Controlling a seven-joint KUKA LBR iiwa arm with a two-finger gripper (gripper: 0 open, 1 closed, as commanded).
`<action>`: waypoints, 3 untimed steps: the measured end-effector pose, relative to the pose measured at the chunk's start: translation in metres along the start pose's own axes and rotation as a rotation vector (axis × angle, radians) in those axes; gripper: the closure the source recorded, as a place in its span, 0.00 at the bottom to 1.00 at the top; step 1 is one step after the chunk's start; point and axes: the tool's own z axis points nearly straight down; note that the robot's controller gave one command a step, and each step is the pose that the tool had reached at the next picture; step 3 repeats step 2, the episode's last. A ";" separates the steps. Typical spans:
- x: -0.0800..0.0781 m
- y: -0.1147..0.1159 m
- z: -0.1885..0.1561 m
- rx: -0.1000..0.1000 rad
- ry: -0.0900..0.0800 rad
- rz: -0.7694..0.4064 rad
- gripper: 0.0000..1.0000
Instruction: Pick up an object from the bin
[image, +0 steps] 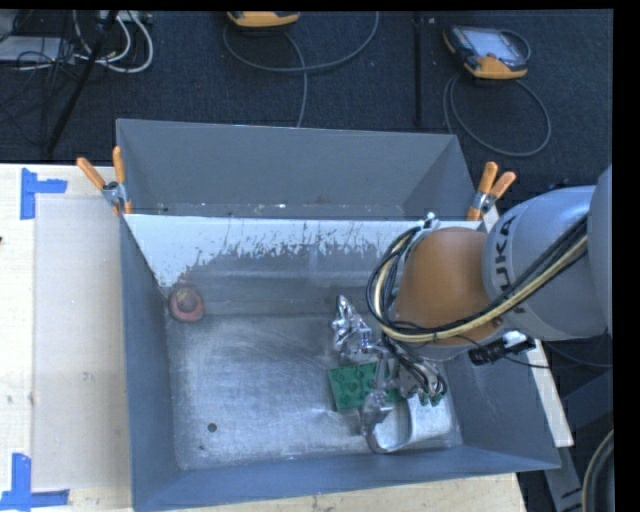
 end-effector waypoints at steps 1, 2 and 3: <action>-0.002 0.000 -0.004 0.000 -0.007 0.002 1.00; 0.007 -0.026 -0.138 0.003 -0.016 -0.173 1.00; 0.007 -0.026 -0.138 0.003 -0.016 -0.173 1.00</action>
Offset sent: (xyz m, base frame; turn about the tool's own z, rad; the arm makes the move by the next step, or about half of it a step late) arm 0.0000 0.0000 0.0000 0.0000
